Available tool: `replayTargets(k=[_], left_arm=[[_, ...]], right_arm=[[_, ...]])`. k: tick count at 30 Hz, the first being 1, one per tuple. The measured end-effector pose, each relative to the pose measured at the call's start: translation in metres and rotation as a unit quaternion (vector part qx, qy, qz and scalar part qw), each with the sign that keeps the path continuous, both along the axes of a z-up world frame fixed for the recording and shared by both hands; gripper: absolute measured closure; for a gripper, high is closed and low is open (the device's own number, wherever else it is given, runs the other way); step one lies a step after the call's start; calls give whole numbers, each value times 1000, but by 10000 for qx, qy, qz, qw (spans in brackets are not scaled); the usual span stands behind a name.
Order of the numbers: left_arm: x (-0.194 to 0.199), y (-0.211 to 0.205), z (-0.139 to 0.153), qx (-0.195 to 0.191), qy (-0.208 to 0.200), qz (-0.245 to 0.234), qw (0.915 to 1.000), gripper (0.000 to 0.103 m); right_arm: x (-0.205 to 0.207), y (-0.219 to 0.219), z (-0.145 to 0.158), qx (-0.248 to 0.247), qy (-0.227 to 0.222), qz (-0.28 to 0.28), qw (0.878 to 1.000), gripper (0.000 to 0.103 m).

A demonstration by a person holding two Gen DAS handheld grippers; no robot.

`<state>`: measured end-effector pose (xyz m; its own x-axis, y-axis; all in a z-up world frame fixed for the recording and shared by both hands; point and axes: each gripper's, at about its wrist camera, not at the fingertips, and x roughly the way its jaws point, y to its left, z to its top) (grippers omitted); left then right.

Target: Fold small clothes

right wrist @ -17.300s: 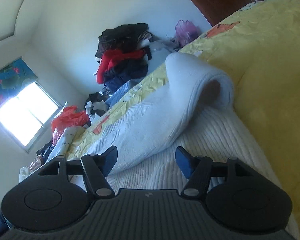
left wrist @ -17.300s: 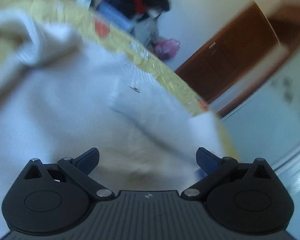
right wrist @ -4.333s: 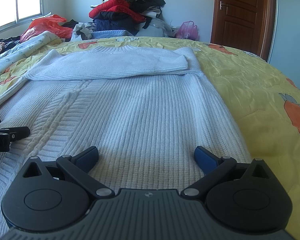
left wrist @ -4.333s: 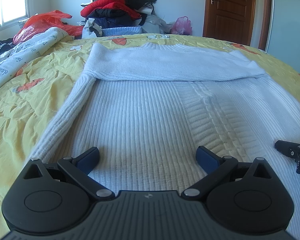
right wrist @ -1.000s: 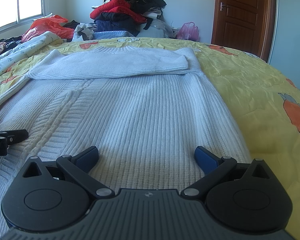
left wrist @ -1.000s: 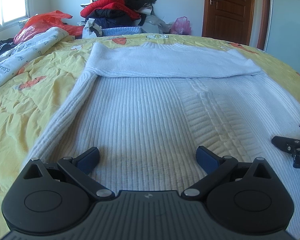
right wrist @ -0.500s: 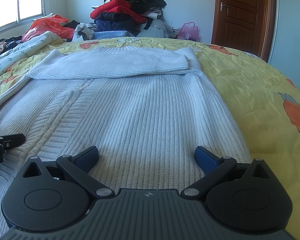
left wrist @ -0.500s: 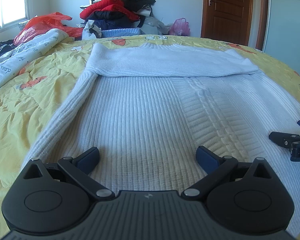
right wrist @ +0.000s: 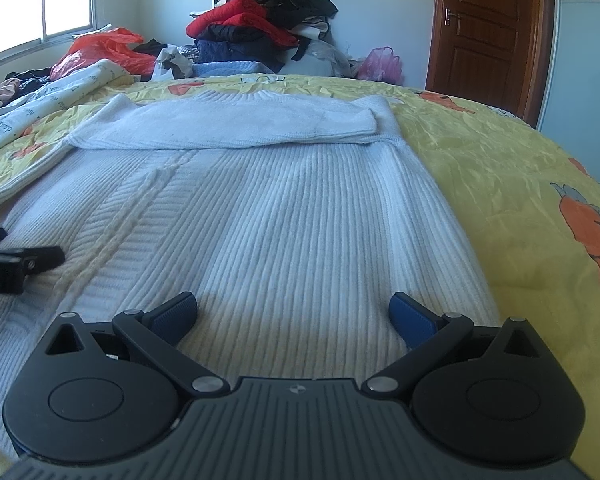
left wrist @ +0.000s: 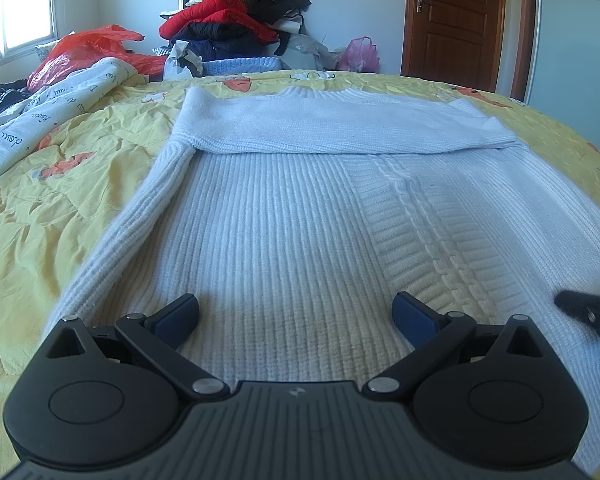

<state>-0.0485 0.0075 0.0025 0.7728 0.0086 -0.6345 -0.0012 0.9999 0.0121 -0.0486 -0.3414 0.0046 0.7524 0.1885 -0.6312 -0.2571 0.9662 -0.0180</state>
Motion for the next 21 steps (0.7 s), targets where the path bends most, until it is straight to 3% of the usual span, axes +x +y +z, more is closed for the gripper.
replayTargets(k=[11, 21], left_arm=[[-6, -1, 1, 27, -11, 20, 10000, 0], [-41, -6, 2, 65, -20, 20, 10000, 0]], right_arm=[[-15, -5, 0, 3, 1, 65, 10000, 1], [-16, -5, 0, 12, -3, 62, 10000, 1]])
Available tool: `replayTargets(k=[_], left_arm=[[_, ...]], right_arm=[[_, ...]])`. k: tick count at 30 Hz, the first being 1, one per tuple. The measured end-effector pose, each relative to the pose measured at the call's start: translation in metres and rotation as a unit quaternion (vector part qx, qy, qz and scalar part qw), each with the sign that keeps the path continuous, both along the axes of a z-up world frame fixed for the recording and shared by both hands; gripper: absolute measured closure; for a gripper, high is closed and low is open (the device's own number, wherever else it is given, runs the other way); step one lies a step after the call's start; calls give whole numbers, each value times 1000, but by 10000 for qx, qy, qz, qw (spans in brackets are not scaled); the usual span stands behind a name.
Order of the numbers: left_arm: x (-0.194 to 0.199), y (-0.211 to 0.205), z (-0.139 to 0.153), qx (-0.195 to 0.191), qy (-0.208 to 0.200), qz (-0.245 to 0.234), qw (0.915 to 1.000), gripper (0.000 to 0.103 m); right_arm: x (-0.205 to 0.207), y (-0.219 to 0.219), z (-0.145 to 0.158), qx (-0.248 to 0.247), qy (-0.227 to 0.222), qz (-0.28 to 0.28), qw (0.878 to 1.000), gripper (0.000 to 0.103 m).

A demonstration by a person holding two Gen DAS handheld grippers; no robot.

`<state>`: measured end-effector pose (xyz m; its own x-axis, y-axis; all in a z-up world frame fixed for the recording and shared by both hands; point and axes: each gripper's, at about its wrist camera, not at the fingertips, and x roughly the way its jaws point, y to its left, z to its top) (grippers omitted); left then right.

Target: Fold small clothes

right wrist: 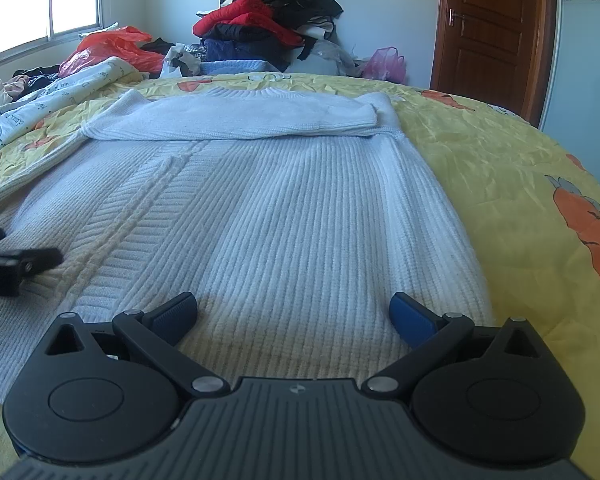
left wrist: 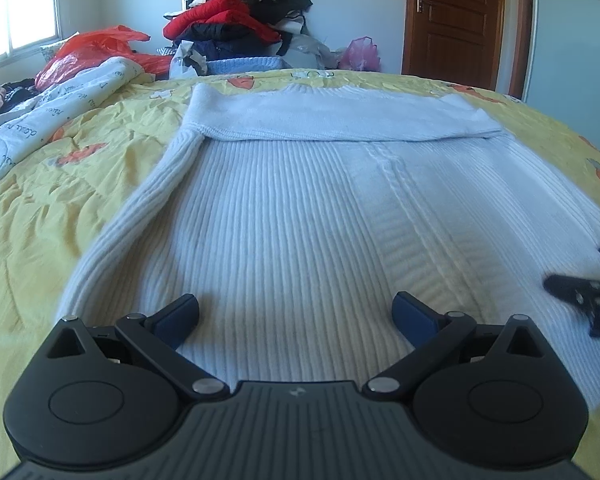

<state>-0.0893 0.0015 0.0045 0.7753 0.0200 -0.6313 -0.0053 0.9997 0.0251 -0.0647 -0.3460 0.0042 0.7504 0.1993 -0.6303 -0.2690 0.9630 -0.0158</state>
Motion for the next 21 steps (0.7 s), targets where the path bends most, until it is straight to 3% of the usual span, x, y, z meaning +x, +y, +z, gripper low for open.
replayTargets(k=[7, 13, 17, 21], left_arm=[[-29, 2, 2, -9, -44, -148, 9999, 0], [-55, 29, 9, -143, -133, -44, 9998, 0], [-60, 60, 12, -518, -183, 321, 9980, 0], [-58, 74, 11, -956, -144, 302, 9949, 0]], right_arm=[[-7, 0, 2, -45, -25, 13, 10000, 0], [-36, -26, 20, 389, -18, 349, 9986, 1], [-46, -66, 33, 680, -116, 76, 9976, 0], [-39, -113, 31, 1175, 125, -517, 9916, 0]])
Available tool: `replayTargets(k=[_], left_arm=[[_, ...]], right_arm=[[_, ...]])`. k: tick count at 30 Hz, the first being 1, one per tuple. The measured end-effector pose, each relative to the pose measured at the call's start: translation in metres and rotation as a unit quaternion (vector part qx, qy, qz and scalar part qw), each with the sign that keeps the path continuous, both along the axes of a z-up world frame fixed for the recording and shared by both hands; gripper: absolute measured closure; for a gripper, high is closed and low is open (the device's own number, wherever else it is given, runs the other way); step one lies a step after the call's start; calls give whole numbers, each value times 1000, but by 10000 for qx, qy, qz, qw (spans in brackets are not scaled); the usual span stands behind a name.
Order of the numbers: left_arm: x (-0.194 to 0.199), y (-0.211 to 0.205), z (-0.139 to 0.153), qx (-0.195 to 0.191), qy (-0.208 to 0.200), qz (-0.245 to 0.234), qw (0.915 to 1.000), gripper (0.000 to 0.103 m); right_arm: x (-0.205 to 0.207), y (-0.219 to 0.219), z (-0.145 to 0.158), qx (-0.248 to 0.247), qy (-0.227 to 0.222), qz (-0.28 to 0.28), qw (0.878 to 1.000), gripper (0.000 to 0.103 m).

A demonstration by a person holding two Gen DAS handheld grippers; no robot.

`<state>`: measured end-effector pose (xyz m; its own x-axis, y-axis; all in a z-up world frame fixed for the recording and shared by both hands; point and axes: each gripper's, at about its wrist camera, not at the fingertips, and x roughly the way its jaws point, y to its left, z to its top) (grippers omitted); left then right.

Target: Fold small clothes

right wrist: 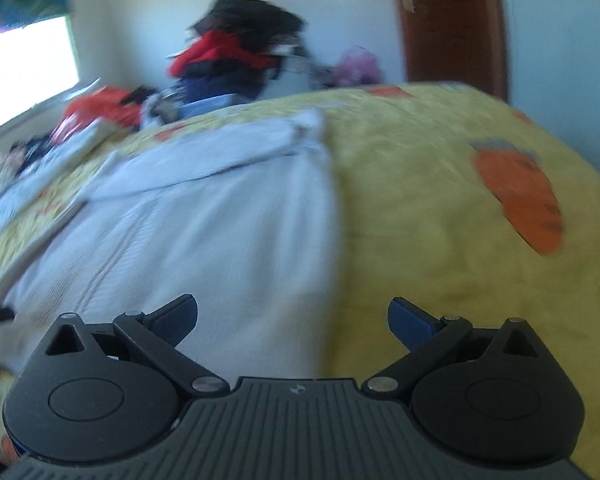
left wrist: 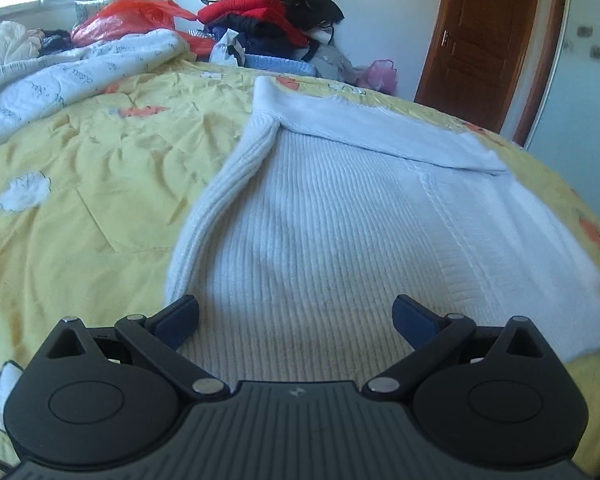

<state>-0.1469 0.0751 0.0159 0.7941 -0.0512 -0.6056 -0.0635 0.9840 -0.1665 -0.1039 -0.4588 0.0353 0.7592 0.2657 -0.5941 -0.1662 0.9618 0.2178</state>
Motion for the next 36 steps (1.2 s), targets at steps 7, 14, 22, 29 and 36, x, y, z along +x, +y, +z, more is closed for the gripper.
replayTargets(k=[7, 14, 22, 29, 36], left_arm=[[-6, 11, 10, -28, -448, 244, 9987, 0], [2, 22, -8, -16, 69, 444, 9990, 0], [2, 23, -9, -100, 33, 278, 9996, 0], [7, 39, -3, -235, 146, 223, 9994, 61], [8, 62, 5, -891, 270, 281, 9953, 92]], right_arm=[[-1, -7, -21, 303, 298, 93, 9991, 1], [6, 19, -20, 759, 412, 855, 9926, 12], [24, 1, -25, 1733, 806, 694, 9791, 82], [25, -19, -44, 2791, 1028, 546, 9532, 83], [26, -33, -39, 3432, 945, 535, 9330, 84]])
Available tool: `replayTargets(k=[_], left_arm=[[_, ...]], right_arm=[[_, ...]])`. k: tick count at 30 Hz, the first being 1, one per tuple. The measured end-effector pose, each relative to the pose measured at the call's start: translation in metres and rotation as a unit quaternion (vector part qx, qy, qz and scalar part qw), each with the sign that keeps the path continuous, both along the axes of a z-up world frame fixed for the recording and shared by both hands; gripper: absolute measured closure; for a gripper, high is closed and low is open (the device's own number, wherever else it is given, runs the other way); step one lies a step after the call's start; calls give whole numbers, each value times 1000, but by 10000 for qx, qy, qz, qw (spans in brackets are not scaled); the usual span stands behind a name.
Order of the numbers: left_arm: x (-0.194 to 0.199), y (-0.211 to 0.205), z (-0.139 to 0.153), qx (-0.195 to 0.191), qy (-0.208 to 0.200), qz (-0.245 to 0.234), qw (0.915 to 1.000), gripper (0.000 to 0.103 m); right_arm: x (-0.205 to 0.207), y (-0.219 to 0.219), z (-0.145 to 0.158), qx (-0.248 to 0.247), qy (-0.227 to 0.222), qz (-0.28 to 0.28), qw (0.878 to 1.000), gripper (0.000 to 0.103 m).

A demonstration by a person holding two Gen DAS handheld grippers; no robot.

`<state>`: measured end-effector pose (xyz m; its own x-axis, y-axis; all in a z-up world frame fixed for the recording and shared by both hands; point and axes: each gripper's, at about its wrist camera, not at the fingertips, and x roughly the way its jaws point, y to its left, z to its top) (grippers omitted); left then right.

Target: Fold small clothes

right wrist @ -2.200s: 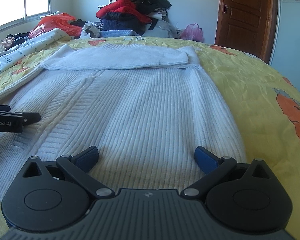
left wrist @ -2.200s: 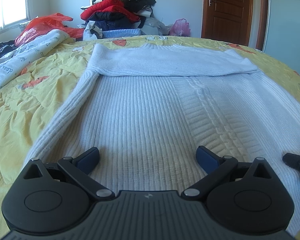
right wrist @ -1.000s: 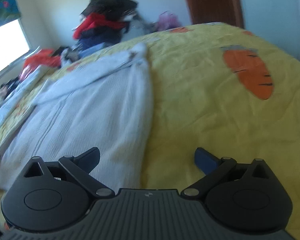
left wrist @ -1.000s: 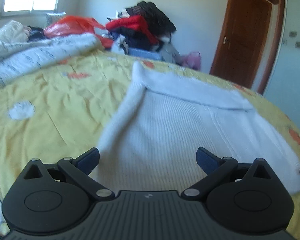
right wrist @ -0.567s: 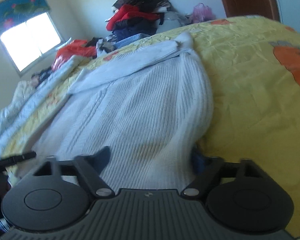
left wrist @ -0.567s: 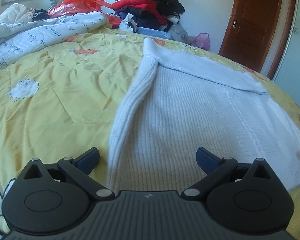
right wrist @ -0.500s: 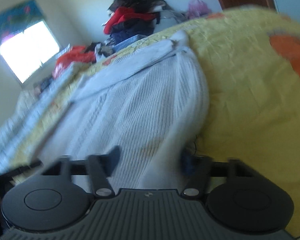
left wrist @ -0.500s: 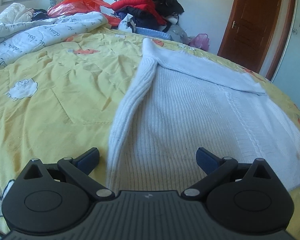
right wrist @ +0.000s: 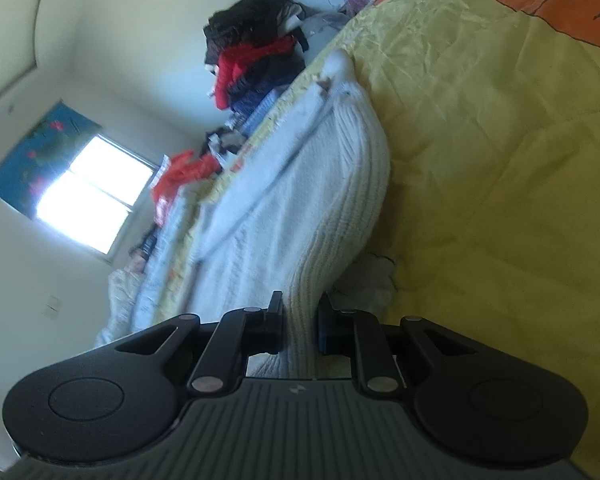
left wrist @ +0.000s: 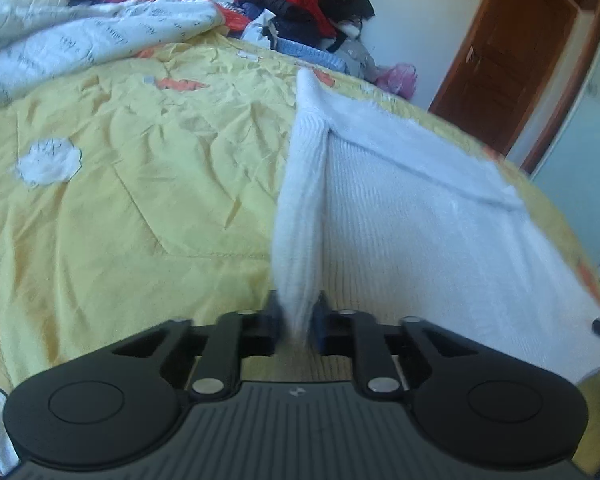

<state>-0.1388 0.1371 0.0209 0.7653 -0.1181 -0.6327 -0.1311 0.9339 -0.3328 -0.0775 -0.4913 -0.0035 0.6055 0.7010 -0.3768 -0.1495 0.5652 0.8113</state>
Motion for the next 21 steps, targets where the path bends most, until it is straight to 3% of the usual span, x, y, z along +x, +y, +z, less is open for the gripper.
replayTargets(k=[7, 14, 18, 21], left_arm=[[1, 22, 33, -869, -503, -154, 9948, 94], [41, 36, 60, -1364, -797, -227, 9872, 94], [84, 32, 82, -1125, -972, -459, 9878, 94], [151, 30, 100, -945, -952, -569, 9893, 94]], right_arm=[[11, -8, 32, 694, -371, 58, 9969, 86], [46, -8, 55, 1072, -656, 57, 9920, 86], [81, -4, 69, 1047, -807, 132, 9911, 86], [129, 1, 86, 1056, -893, 144, 9903, 86]])
